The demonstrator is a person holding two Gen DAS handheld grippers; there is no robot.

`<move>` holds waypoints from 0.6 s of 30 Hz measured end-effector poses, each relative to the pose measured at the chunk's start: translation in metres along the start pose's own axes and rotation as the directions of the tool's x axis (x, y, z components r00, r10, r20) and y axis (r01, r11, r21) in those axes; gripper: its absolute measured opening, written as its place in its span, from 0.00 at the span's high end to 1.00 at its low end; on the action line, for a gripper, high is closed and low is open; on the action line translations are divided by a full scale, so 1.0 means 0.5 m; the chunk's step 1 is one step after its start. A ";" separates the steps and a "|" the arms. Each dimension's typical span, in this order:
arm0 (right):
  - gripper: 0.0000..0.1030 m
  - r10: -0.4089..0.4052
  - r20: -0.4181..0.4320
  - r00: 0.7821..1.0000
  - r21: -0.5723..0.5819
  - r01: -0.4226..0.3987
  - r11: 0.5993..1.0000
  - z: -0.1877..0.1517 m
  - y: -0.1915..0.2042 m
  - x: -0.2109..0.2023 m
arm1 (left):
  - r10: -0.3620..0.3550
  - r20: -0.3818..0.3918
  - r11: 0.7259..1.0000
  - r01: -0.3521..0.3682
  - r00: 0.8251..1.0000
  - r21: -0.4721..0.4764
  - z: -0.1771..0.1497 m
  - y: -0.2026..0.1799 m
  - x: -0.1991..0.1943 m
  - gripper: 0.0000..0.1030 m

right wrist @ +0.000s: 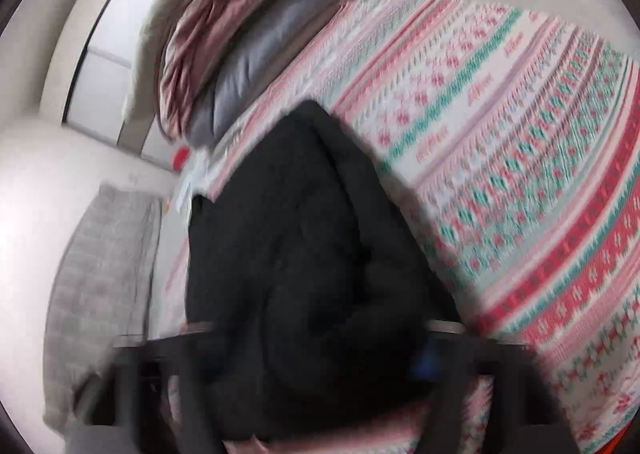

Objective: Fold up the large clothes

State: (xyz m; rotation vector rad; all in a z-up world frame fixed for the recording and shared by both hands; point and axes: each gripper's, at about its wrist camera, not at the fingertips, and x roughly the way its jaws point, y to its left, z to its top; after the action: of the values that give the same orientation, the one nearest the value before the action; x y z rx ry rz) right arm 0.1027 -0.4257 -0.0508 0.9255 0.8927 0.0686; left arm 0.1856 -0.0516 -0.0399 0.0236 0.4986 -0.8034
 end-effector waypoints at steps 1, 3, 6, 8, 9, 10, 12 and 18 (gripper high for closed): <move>0.70 0.045 0.025 0.999 -0.011 -0.045 0.999 0.004 0.017 -0.020 | -0.002 -0.009 1.000 0.002 1.000 0.011 -0.003 -0.007 0.006 0.38; 0.71 0.150 0.096 0.984 -0.100 -0.141 0.985 -0.005 0.046 -0.075 | -0.016 -0.025 0.999 0.017 1.000 0.046 -0.012 -0.025 0.014 0.38; 0.71 0.027 0.133 0.991 -0.153 -0.007 0.988 -0.045 0.005 -0.089 | -0.005 -0.113 0.992 0.019 0.994 0.124 -0.027 -0.047 0.044 0.38; 0.66 -0.089 -0.039 0.995 -0.069 0.087 0.994 -0.058 -0.078 -0.015 | 0.033 -0.128 0.980 -0.007 0.991 0.197 -0.041 -0.065 0.055 0.38; 0.62 -0.022 -0.052 0.998 0.012 0.022 1.000 -0.063 -0.124 -0.006 | 0.052 -0.124 0.977 -0.025 0.991 0.213 -0.041 -0.071 0.054 0.38; 0.57 0.037 -0.046 0.998 0.057 -0.034 0.998 -0.061 -0.142 -0.016 | 0.061 -0.119 0.976 -0.034 0.991 0.213 -0.037 -0.073 0.048 0.38; 0.45 0.024 -0.030 0.999 0.069 -0.022 0.997 -0.052 -0.135 -0.052 | 0.052 -0.103 0.983 -0.032 0.993 0.183 -0.026 -0.069 0.028 0.38; 0.41 -0.144 0.228 0.963 -0.249 0.200 0.948 -0.055 0.030 -0.117 | 0.013 -0.091 0.985 0.003 0.996 0.173 -0.028 -0.071 0.008 0.38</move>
State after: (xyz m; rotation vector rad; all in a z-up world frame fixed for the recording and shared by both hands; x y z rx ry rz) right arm 0.0502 -0.4222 -0.0106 0.5843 0.7445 -0.0560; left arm 0.1575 -0.0760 -0.0481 0.2226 0.5138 -0.8419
